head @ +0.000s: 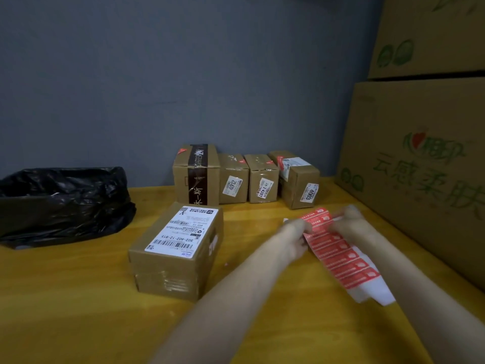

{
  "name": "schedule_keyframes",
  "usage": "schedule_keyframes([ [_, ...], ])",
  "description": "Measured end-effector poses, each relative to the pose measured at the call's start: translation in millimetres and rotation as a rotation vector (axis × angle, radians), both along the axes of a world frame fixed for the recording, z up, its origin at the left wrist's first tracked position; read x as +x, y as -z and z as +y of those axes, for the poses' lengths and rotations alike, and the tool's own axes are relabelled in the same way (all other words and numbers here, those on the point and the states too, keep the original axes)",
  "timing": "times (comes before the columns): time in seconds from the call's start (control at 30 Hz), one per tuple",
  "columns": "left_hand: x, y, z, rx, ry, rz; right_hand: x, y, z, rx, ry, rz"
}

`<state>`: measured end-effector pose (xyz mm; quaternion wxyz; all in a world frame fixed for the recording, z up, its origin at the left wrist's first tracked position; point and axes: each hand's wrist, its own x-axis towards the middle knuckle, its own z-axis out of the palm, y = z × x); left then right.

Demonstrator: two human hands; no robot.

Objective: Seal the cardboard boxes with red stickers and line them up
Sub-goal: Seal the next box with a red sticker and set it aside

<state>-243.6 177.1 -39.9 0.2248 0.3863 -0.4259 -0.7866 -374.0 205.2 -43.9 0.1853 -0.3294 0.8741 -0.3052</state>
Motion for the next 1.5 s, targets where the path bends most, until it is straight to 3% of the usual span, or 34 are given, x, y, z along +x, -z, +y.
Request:
schedule_keyframes([
  [0.13,9,-14,-6,-0.128,-0.033,0.034,0,-8,-10,-0.291,0.014,-0.146],
  [0.23,20,-32,-19,-0.275,-0.116,0.065,12,-27,-6,-0.507,-0.091,-0.425],
  [0.33,39,-41,-36,-0.401,-0.202,0.094,24,-37,1,-0.379,-0.308,-0.609],
  [0.43,54,-37,-48,-0.443,-0.255,0.158,37,-29,0,-0.29,-0.438,-0.624],
  [0.57,59,-19,-56,-0.402,-0.286,0.291,54,-13,-17,-0.527,-0.291,-0.673],
  [0.7,62,-3,-50,-0.407,-0.314,0.193,64,-1,-31,-0.744,-0.117,-0.717],
  [0.93,69,22,-49,-0.381,-0.34,0.182,72,8,-37,-0.829,-0.027,-0.5],
  [1.03,66,29,-48,-0.367,-0.383,0.184,76,19,-36,-0.843,0.005,-0.098],
  [1.1,64,32,-46,-0.372,-0.4,0.185,79,23,-34,-0.827,-0.085,0.213],
  [1.2,63,33,-46,-0.392,-0.389,0.191,85,23,-33,-0.801,-0.269,0.45],
  [1.3,63,34,-45,-0.42,-0.364,0.212,93,25,-34,-0.804,-0.367,0.512],
  [1.5,61,33,-41,-0.49,-0.34,0.213,100,26,-31,-0.805,-0.356,0.475],
])
